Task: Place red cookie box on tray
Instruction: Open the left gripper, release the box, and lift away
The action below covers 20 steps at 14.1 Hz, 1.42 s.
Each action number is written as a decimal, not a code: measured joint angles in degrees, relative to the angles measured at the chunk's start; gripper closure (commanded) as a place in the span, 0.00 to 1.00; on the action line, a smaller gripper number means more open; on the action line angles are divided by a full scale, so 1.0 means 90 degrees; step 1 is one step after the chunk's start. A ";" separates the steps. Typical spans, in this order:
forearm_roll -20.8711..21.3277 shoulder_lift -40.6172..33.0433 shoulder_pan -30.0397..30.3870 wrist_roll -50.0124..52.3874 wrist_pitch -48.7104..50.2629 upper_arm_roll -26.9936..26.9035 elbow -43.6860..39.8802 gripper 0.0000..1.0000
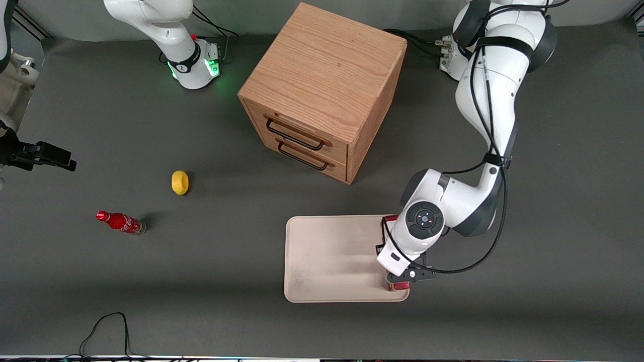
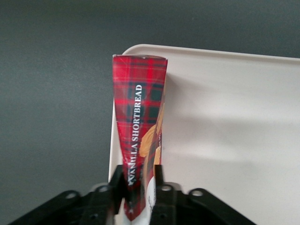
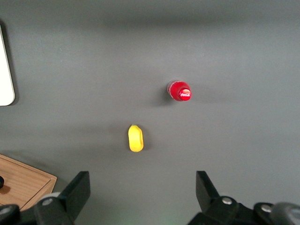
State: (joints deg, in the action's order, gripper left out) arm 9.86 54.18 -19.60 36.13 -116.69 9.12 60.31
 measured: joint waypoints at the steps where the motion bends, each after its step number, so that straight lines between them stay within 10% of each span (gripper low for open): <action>1: 0.0000 0.0000 0.0000 0.0060 -0.0006 0.0000 -0.0005 0.00; 20: -0.0255 -0.3575 0.0468 0.0299 0.3362 0.0012 0.0574 0.00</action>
State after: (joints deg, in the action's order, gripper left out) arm 7.56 22.00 -15.39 38.82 -86.43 9.23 65.47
